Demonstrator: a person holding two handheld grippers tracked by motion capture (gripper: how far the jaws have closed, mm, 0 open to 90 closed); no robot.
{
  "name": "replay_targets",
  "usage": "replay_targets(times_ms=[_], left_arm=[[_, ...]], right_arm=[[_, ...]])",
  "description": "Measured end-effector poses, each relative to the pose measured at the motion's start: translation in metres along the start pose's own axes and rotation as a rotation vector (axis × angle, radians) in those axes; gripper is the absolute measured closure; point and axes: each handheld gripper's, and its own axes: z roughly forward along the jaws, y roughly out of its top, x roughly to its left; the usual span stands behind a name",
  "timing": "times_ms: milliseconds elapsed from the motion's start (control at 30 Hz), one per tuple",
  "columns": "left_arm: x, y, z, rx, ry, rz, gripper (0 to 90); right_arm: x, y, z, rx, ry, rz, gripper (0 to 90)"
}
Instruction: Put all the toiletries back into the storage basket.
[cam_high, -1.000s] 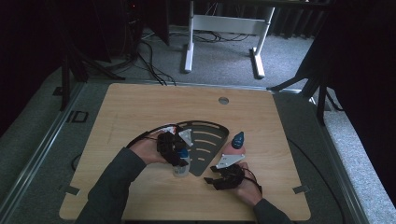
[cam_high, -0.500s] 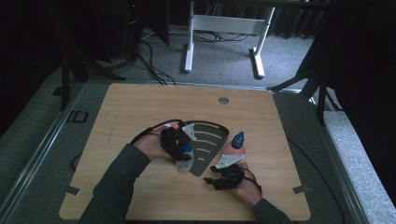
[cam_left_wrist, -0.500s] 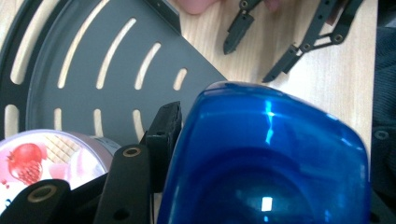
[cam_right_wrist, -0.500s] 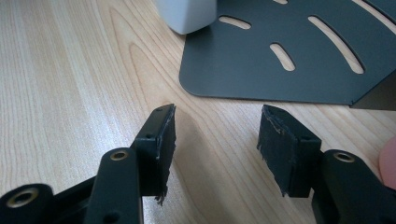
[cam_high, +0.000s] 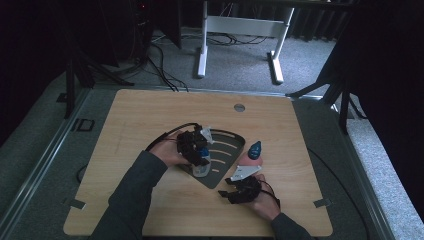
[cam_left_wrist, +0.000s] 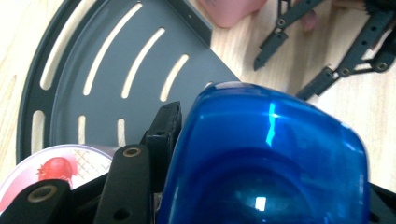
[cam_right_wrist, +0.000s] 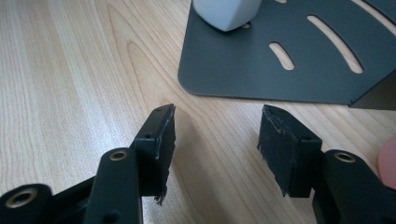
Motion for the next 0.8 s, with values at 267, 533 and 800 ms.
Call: replay_targets(times_ms=[267, 533, 800], left_arm=[[0.006, 0.002, 0.003, 0.010, 0.012, -0.022, 54.6], [0.012, 0.004, 0.005, 0.000, 0.033, -0.054, 54.6], [0.018, 0.010, 0.006, 0.014, 0.062, -0.078, 54.6]], right_arm=[[0.001, 0.000, 0.001, 0.002, 0.003, -0.002, 45.0], [0.001, 0.000, 0.001, 0.004, 0.007, 0.002, 43.9], [0.000, 0.000, 0.001, 0.005, 0.007, 0.000, 43.8]])
